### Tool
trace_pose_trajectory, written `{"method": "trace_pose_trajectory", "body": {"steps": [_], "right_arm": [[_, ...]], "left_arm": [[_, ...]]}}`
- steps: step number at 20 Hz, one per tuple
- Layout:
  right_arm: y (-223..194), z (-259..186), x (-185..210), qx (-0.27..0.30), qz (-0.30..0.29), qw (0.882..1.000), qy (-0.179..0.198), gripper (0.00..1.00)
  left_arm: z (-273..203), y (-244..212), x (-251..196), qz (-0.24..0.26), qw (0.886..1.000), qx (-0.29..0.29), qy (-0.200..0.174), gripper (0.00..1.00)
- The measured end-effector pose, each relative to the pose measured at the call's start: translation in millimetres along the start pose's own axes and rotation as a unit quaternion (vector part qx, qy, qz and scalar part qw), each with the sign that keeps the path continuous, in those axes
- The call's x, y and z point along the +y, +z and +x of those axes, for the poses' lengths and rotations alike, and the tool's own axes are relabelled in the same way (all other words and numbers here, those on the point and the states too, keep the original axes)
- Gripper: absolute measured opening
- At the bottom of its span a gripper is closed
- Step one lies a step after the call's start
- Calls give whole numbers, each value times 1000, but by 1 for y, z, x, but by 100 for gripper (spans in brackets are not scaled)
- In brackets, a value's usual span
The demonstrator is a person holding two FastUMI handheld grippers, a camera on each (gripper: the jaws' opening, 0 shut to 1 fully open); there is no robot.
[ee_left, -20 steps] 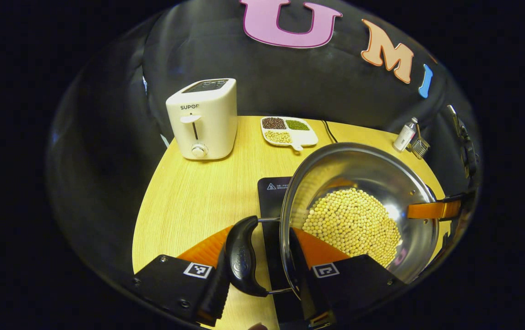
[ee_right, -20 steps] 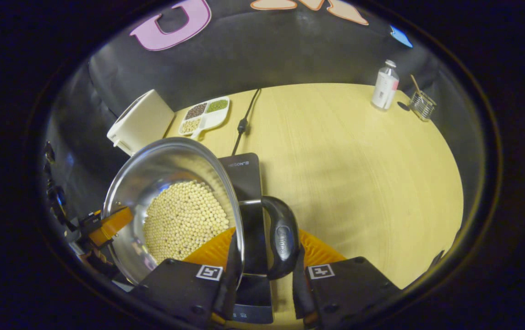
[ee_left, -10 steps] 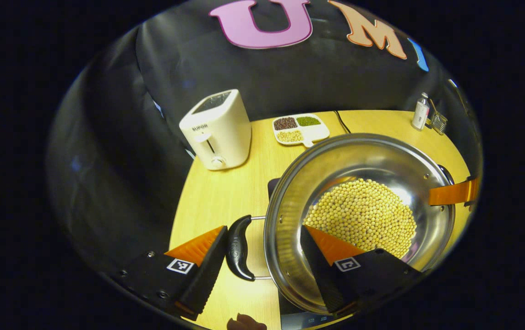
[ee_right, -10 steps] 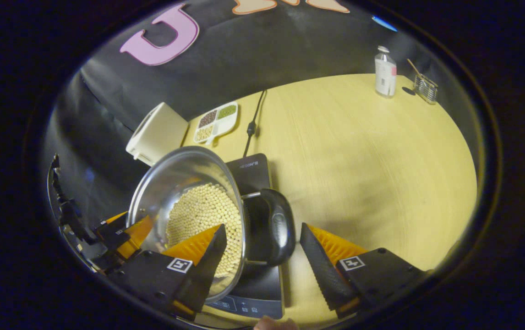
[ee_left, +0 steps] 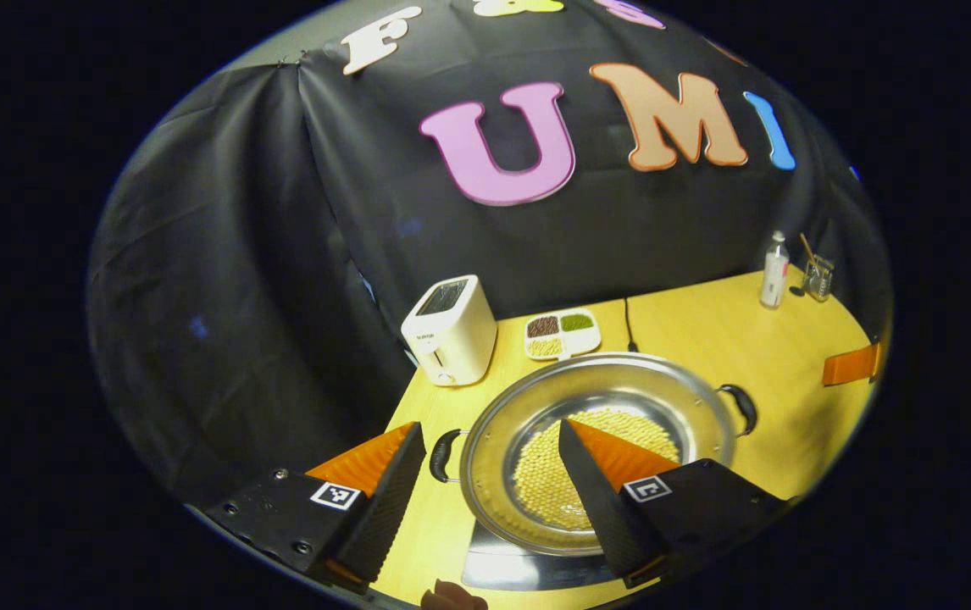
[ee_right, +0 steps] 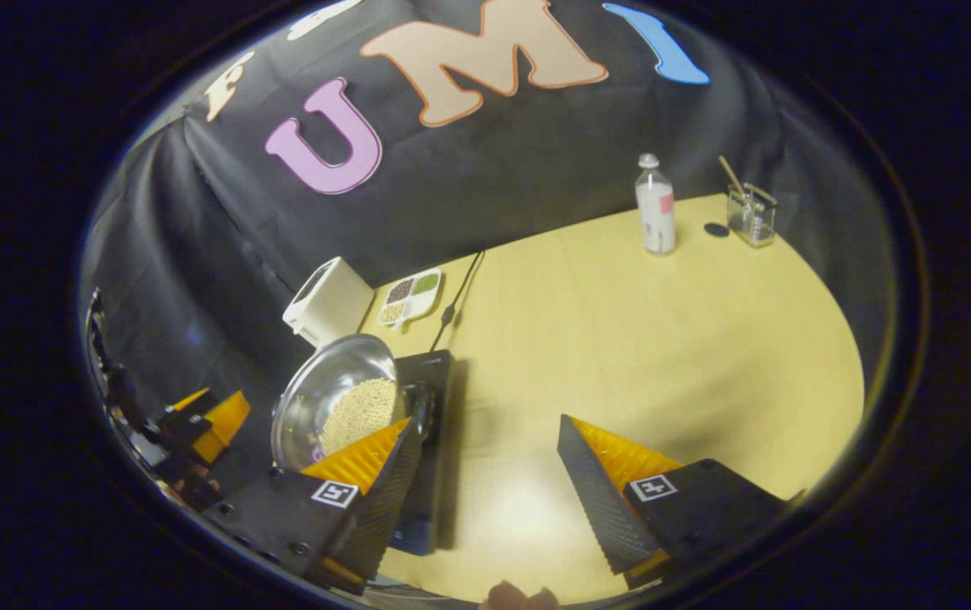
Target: First push the handle of the pot to place it horizontally, then grasp the pot with both hands and set it on the induction cooktop.
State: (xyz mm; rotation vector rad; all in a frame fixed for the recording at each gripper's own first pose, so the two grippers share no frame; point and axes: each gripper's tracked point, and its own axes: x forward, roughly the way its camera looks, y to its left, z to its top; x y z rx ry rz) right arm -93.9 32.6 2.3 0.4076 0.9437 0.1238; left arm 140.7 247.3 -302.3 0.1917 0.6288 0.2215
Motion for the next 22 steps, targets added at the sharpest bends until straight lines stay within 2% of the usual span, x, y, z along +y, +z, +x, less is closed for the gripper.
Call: {"method": "trace_pose_trajectory", "body": {"steps": [3,7,8,9,11,12,13,14,15,16,17,18,19,20,21,22], "right_arm": [[9,-31,-22,-27,-16,999,-1,93],[46,-79,-24,-102,-28,994,7,92],[52,-92,-23,-116,-31,993,5,99],[62,-106,-19,-133,-32,991,7,92],[85,-139,-6,-174,-37,984,12,92],[91,-158,3,-191,-44,981,15,99],[99,-180,11,-212,-56,976,17,99],[109,-203,20,-241,-72,968,18,92],[120,-226,27,-276,-91,957,16,92],[132,-249,34,-308,-107,945,7,92],[136,-271,40,-332,-120,936,1,99],[134,-296,52,-358,-134,924,1,92],[135,-320,61,-384,-153,910,0,92],[139,-341,65,-412,-176,894,-11,92],[141,-357,69,-430,-203,880,-26,99],[136,-370,79,-434,-227,871,-30,96]], "left_arm": [[-46,26,-27,-15,999,-37,-7,96],[-80,66,-52,-20,996,-78,-31,96],[-89,77,-57,-26,995,-87,-39,96],[-98,90,-62,-32,993,-102,-48,96],[-118,113,-67,-36,988,-134,-68,96],[-131,118,-68,-32,986,-147,-72,96],[-148,123,-67,-29,984,-160,-75,96],[-165,128,-66,-30,980,-178,-78,100],[-182,134,-66,-32,976,-197,-85,96],[-196,136,-66,-34,973,-211,-90,100],[-209,133,-67,-34,971,-215,-98,95],[-222,133,-71,-34,967,-229,-109,95],[-236,138,-75,-35,960,-250,-120,100],[-246,141,-75,-34,955,-266,-125,95],[-254,140,-72,-32,956,-266,-121,99],[-261,132,-70,-34,958,-259,-120,99]]}}
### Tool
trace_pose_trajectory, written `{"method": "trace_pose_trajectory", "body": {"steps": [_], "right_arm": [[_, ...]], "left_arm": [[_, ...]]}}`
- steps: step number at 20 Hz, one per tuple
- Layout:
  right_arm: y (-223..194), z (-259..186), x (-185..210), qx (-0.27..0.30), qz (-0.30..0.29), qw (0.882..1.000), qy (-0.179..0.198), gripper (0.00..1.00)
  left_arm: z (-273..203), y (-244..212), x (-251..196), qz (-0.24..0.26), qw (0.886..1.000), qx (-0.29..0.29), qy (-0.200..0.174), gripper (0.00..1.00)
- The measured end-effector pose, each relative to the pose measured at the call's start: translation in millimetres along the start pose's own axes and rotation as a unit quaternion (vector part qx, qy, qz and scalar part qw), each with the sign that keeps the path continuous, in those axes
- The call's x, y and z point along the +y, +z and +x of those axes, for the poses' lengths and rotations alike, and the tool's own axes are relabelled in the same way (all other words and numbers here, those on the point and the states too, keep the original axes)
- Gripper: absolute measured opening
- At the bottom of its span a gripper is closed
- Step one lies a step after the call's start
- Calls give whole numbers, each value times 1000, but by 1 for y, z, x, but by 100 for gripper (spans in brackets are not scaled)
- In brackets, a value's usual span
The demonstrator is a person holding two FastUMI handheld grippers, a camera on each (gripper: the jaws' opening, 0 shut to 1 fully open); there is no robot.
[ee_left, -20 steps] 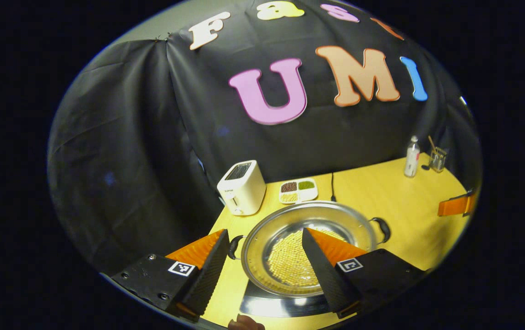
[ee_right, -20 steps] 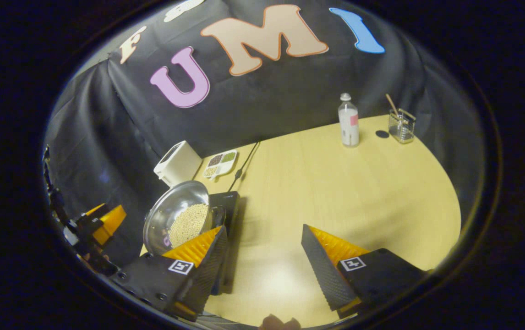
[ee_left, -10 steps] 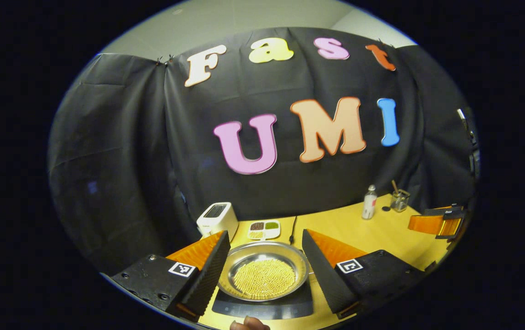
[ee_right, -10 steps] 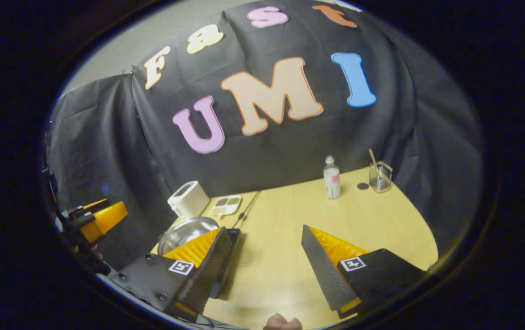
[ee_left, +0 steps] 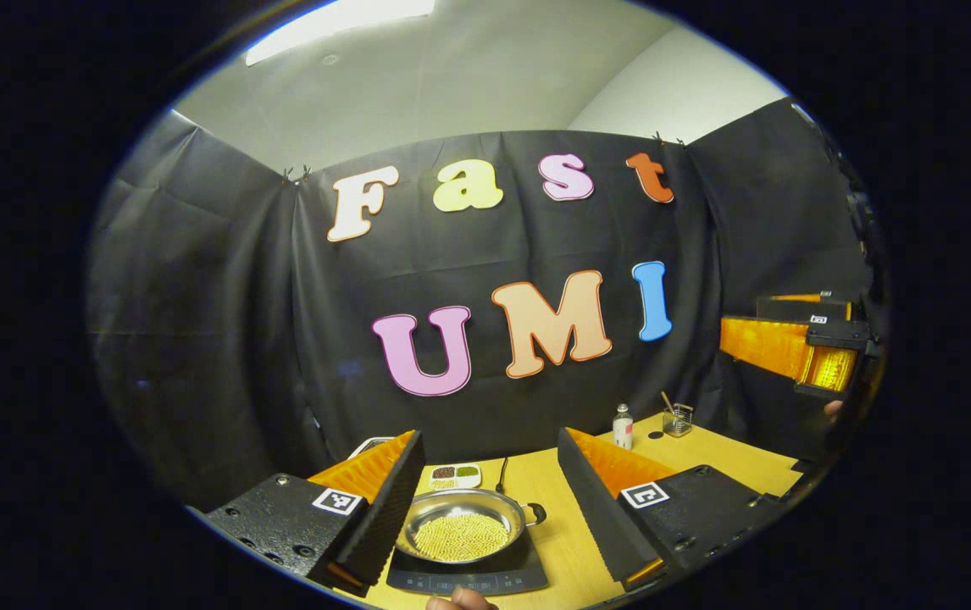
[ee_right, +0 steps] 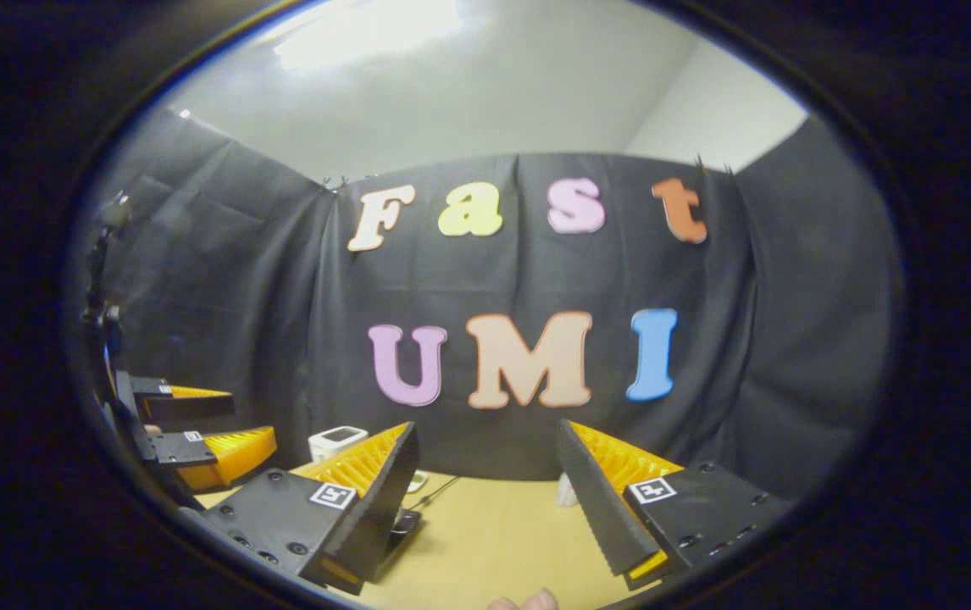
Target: First push the handle of the pot to place it horizontally, then grasp the pot with both hands and set it on the induction cooktop.
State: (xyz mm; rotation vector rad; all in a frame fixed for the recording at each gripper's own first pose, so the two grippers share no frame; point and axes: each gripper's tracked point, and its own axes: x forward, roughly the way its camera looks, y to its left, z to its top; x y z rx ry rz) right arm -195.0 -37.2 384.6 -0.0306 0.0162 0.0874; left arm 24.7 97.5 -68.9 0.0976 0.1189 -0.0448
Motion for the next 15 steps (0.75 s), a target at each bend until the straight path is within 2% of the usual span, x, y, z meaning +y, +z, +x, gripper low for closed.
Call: {"method": "trace_pose_trajectory", "body": {"steps": [1,2,3,5,6,8,9,10,13,14,15], "right_arm": [[7,-2,7,-2,-13,1000,14,100],[14,-5,9,-6,-14,1000,18,96],[25,-6,10,-17,-3,1000,17,99],[37,-12,19,-24,32,999,22,99],[32,-12,15,-16,41,999,25,99],[25,-14,-9,3,37,999,14,99],[21,-14,-25,13,39,999,9,98],[19,-15,-36,17,46,999,4,100],[8,-19,-66,31,69,997,-12,98],[3,-21,-72,39,74,996,-14,98],[1,-20,-78,43,77,996,-16,98]], "left_arm": [[-10,6,-1,-11,1000,-3,0,95],[-15,17,-2,-30,999,-14,2,100],[-19,29,-1,-51,998,-24,6,100],[-28,46,12,-68,997,-38,28,95],[-31,50,18,-67,996,-44,41,99],[-30,61,15,-59,996,-53,51,96],[-31,62,8,-58,996,-51,49,90],[-31,65,0,-60,996,-51,46,91],[-28,67,-13,-63,996,-46,50,91],[-28,73,-20,-63,995,-53,50,94],[-27,78,-26,-62,995,-57,47,91]]}}
